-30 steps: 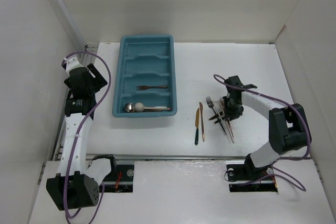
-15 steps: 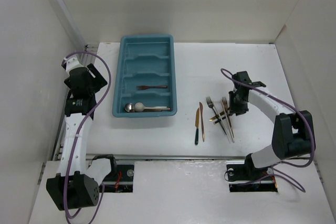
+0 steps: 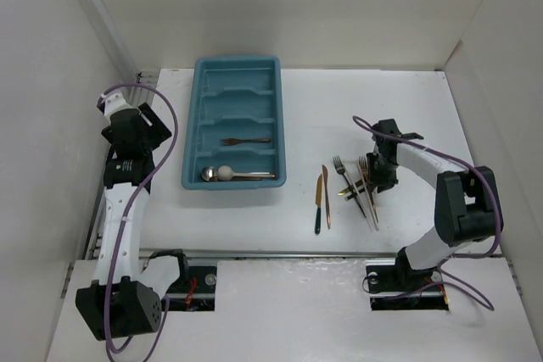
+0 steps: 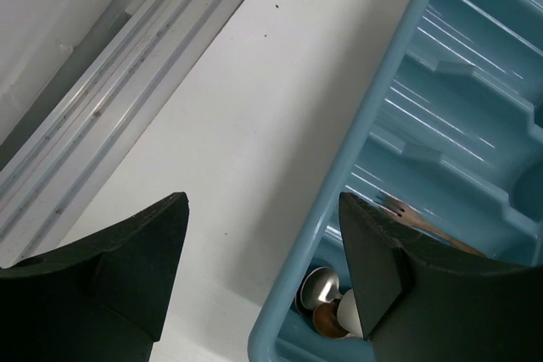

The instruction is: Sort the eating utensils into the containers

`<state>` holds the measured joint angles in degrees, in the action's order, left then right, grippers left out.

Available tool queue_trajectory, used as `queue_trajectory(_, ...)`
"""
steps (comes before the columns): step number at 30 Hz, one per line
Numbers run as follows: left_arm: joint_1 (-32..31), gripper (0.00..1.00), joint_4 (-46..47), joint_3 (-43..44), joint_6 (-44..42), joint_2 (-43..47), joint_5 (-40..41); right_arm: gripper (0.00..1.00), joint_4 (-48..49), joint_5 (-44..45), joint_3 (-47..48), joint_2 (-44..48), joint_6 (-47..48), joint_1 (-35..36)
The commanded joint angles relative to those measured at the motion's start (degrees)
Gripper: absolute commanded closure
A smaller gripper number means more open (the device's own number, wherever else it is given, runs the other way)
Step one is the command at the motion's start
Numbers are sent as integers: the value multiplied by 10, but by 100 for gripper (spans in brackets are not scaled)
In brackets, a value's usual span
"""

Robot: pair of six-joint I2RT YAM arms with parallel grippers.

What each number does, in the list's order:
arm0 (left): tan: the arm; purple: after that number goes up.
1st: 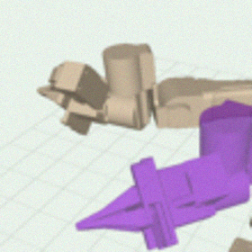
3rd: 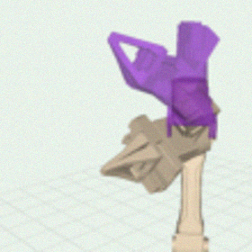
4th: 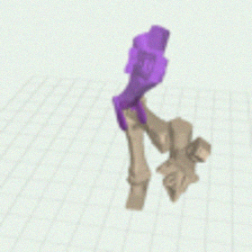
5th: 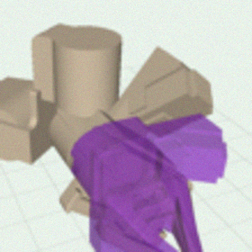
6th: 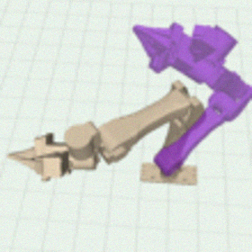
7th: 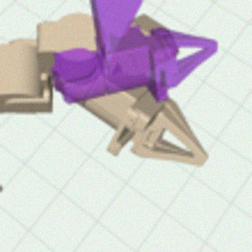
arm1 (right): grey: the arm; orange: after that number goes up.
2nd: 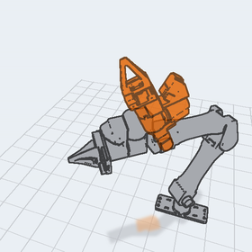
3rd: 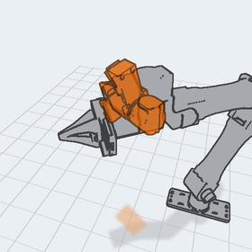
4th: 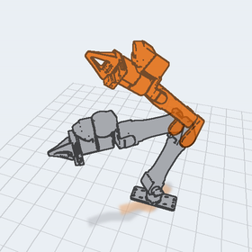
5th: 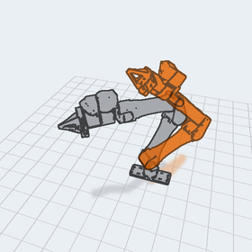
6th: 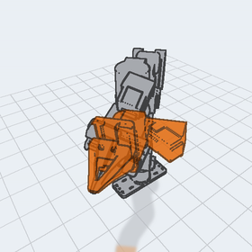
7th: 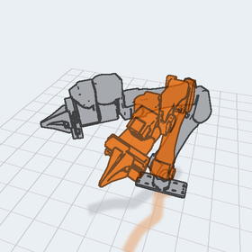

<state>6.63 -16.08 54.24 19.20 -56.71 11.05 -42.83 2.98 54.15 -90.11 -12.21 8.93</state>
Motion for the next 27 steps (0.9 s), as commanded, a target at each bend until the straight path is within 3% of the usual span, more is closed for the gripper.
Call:
queue_trajectory(1,6,31,16,-1,2,9,3,68,20,-10,-6,-9,3,-1)
queue_trajectory(8,6,31,21,-1,-3,9,9,71,26,8,0,-60,3,-1)
queue_trajectory(14,6,31,21,-6,-3,9,9,94,26,13,5,-60,10,-1)
queue_trajectory(17,6,31,21,-6,-3,9,9,100,-17,64,38,-35,15,20)
queue_trajectory(25,6,31,21,-6,-3,9,14,100,-161,181,238,3,3,132)
queue_trajectory(27,6,31,26,-6,-3,9,14,100,-143,196,320,-20,57,185)
